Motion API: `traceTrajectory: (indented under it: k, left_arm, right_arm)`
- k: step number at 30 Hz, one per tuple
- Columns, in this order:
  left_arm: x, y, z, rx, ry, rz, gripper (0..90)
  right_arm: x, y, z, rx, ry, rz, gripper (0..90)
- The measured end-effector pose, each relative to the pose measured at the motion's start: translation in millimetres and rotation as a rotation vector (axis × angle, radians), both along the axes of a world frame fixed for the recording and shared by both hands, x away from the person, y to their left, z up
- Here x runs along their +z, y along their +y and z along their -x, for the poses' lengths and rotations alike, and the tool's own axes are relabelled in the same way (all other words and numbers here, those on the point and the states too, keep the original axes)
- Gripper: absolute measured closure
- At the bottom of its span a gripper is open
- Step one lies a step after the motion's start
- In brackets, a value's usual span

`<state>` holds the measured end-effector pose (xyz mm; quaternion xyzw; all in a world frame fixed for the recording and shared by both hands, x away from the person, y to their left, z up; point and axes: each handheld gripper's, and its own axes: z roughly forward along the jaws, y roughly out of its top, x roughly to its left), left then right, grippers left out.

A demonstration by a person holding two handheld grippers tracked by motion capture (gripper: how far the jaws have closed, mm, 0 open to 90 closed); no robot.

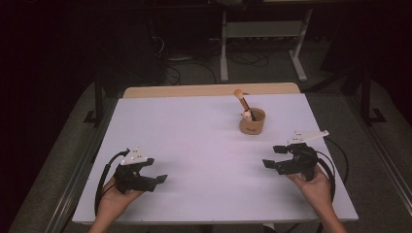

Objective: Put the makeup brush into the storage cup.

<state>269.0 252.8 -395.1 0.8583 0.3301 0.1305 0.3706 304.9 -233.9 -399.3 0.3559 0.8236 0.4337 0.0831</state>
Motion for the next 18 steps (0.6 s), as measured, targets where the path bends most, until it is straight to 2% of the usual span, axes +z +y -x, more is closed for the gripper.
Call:
traceTrajectory:
  k: [18]
  left_arm:
    - [-8.9,6.8,8.7,0.006,0.004,0.014,22.2]
  right_arm:
    - [-6.9,1.9,8.6,0.004,0.010,-0.003,26.3]
